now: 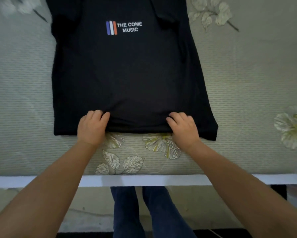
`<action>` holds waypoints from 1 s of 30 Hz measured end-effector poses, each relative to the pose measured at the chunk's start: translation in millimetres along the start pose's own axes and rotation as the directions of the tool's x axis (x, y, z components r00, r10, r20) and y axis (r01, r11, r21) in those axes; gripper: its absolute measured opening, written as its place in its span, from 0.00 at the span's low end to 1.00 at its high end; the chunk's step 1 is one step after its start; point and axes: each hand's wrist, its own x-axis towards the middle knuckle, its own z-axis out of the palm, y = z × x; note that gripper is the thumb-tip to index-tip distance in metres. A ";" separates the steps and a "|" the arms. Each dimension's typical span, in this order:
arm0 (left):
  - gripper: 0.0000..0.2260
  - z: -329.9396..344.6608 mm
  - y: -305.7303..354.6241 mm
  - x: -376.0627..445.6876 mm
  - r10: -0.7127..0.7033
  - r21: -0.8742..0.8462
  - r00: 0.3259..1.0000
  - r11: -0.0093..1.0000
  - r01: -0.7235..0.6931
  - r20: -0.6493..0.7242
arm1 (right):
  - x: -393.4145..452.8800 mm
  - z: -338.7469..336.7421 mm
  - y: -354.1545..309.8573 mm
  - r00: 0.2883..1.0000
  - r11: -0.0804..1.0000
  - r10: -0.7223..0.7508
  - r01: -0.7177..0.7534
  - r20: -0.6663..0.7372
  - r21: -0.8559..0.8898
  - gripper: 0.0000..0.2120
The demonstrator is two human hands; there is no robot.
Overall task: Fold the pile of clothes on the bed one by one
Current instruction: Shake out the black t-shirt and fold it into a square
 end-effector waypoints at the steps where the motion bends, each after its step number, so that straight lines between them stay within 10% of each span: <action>1: 0.18 -4.5 -5.9 -0.6 -0.043 0.005 0.999 0.999 0.043 -0.010 | 6.0 -5.8 1.1 1.000 1.000 0.016 -0.016 -0.014 0.004 0.19; 6: 0.11 -28.5 -30.1 -9.8 -0.313 -0.170 0.942 0.928 0.330 0.123 | 19.3 -42.2 18.5 0.920 0.969 0.210 -0.240 0.331 0.052 0.14; 10: 0.14 -39.5 -38.9 -17.2 -0.078 -0.283 0.825 0.918 0.279 0.560 | 9.6 -61.0 32.9 0.696 0.903 0.066 -0.346 0.715 0.254 0.11; 13: 0.14 -37.7 -48.8 -18.9 -0.095 -0.129 0.784 0.967 0.219 0.613 | 10.1 -55.9 39.9 0.600 0.868 0.070 -0.430 0.797 0.247 0.10; 16: 0.18 -32.2 -48.6 -20.2 -0.222 0.057 0.933 0.975 0.214 0.283 | 18.1 -44.4 42.4 0.740 0.887 0.222 -0.423 0.635 0.183 0.20; 19: 0.17 -21.4 -29.3 -34.0 -0.065 -0.070 0.998 0.995 0.066 0.017 | 17.4 -34.4 33.3 0.869 0.965 0.212 -0.259 0.447 0.045 0.32; 23: 0.27 -7.5 -14.6 -50.1 -0.035 0.045 0.966 0.999 0.025 0.256 | 5.4 -20.3 21.6 0.897 0.996 0.077 -0.050 0.436 -0.072 0.30; 30: 0.20 -18.1 -23.3 -35.8 0.055 -0.018 0.998 0.998 -0.054 0.021 | 14.4 -26.4 19.2 0.959 0.989 0.053 -0.011 0.278 -0.150 0.16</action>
